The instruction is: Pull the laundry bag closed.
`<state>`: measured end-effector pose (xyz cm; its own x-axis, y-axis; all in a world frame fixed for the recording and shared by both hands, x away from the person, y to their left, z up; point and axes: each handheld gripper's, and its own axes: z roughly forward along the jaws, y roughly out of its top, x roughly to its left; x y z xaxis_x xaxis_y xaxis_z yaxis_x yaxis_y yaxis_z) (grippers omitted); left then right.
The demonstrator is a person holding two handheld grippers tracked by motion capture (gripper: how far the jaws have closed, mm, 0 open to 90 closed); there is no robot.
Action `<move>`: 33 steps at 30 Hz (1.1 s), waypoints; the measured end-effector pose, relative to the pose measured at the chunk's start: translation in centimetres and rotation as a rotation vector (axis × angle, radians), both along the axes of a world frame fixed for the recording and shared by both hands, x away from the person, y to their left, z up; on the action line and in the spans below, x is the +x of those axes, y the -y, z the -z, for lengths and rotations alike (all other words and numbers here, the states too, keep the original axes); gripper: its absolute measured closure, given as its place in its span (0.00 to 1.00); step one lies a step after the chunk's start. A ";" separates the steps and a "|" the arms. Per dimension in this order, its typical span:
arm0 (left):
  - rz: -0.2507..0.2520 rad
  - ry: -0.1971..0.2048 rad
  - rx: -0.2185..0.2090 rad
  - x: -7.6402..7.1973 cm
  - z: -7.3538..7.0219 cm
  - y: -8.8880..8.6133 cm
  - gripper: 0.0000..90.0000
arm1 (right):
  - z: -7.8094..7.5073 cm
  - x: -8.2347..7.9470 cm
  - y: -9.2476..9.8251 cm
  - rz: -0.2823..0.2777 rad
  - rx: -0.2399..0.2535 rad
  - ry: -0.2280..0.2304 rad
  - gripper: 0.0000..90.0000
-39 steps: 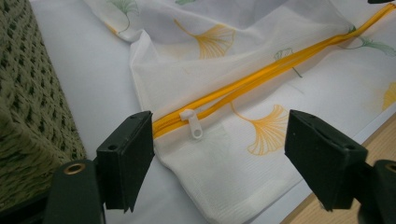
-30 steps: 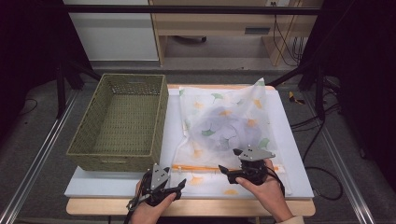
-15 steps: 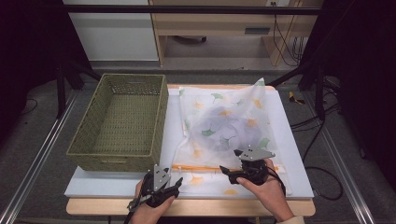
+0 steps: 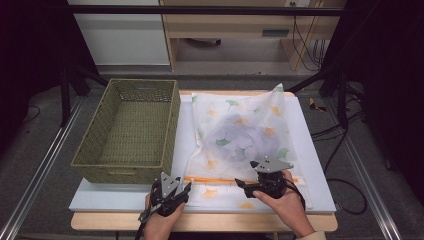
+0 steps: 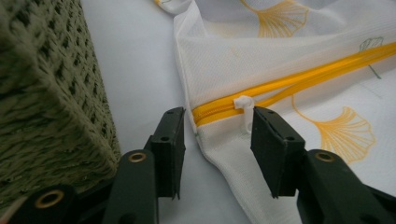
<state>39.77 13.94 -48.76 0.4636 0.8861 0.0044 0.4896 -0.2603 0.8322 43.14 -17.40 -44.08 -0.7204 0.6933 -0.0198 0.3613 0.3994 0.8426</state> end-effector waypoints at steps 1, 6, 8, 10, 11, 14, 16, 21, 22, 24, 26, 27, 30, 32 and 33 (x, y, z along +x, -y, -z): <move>-0.004 -0.003 0.009 0.1 0.1 0.0 0.62 | 0.0 0.0 0.0 0.000 0.000 0.000 0.23; -0.001 -0.009 0.017 0.3 0.3 0.1 0.64 | 0.0 0.0 0.0 -0.001 -0.003 -0.001 0.23; -0.007 -0.008 0.015 0.3 0.3 0.1 0.65 | 0.0 0.0 0.0 -0.001 -0.003 -0.001 0.23; -0.007 -0.017 0.010 0.4 0.4 0.1 0.65 | 0.0 0.0 0.0 0.000 -0.001 -0.003 0.23; -0.007 -0.019 0.006 0.4 0.5 0.1 0.66 | 0.0 0.0 0.0 0.000 -0.001 -0.003 0.23; -0.007 -0.017 0.009 0.6 0.6 0.2 0.66 | 0.0 0.0 0.0 -0.003 -0.003 -0.002 0.23; -0.003 -0.023 0.004 0.6 0.6 0.3 0.66 | 0.0 0.0 0.0 -0.003 -0.003 -0.003 0.23; 0.000 -0.024 0.010 0.7 0.7 0.3 0.65 | 0.0 0.0 0.0 -0.002 -0.003 -0.004 0.23; 0.001 -0.026 0.007 0.7 0.7 0.4 0.65 | 0.0 0.0 0.0 -0.003 -0.003 -0.004 0.23; 0.005 -0.023 0.009 0.7 0.7 0.4 0.65 | 0.0 0.0 0.0 -0.003 -0.003 -0.004 0.23; 0.010 -0.019 0.014 0.8 0.8 0.4 0.65 | 0.0 0.0 0.0 -0.003 -0.002 -0.005 0.23; 0.009 -0.019 0.008 0.8 0.8 0.4 0.66 | 0.0 0.0 0.0 -0.003 -0.003 -0.005 0.23; 0.006 -0.015 0.018 0.8 0.8 0.4 0.68 | 0.0 0.0 -0.1 -0.004 -0.002 -0.007 0.23; 0.004 -0.013 0.023 0.7 0.8 0.6 0.69 | 0.0 0.0 -0.1 -0.004 -0.002 -0.007 0.23; 0.004 -0.009 0.024 0.7 0.9 0.6 0.70 | 0.0 0.0 -0.1 -0.003 -0.002 -0.008 0.23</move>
<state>40.51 13.30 -49.62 0.4674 0.8838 0.0216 0.4961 -0.2824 0.8210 43.12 -17.32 -44.10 -0.7228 0.6909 -0.0149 0.3671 0.4021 0.8388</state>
